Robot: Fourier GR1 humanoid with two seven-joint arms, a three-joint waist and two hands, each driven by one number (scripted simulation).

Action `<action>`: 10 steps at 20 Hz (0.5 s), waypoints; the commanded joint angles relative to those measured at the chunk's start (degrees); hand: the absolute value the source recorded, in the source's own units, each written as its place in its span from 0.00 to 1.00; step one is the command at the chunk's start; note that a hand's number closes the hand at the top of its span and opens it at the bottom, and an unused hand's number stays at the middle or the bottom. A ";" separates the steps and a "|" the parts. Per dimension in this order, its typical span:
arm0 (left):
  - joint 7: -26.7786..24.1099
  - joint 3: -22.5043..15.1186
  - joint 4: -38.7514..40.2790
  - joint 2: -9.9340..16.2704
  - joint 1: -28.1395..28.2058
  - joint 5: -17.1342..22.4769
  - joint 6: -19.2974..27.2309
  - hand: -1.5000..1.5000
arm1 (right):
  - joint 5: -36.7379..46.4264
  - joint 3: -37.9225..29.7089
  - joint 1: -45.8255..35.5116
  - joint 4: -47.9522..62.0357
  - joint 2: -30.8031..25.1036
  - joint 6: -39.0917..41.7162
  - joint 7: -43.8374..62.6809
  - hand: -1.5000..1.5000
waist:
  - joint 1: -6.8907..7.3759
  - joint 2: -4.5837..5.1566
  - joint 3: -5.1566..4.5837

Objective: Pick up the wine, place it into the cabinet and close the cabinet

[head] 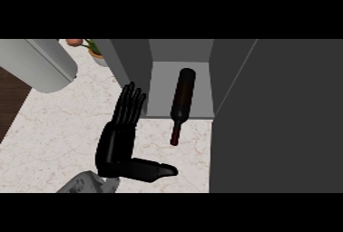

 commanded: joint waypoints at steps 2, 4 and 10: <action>2.45 -2.63 -14.49 2.72 8.85 -4.61 4.84 0.00 | 3.41 3.03 0.52 0.18 -0.01 1.66 -1.65 0.00 | -0.40 0.16 0.00; 2.64 0.04 -15.03 3.98 10.28 -4.64 2.48 0.00 | -1.96 -0.19 1.09 -0.98 -3.39 4.43 0.54 1.00 | -0.76 0.25 -0.01; 3.47 -0.50 -26.12 9.91 18.39 -6.91 8.43 0.00 | -2.57 5.81 5.14 -3.85 -9.25 13.75 2.51 1.00 | 0.17 -0.17 0.03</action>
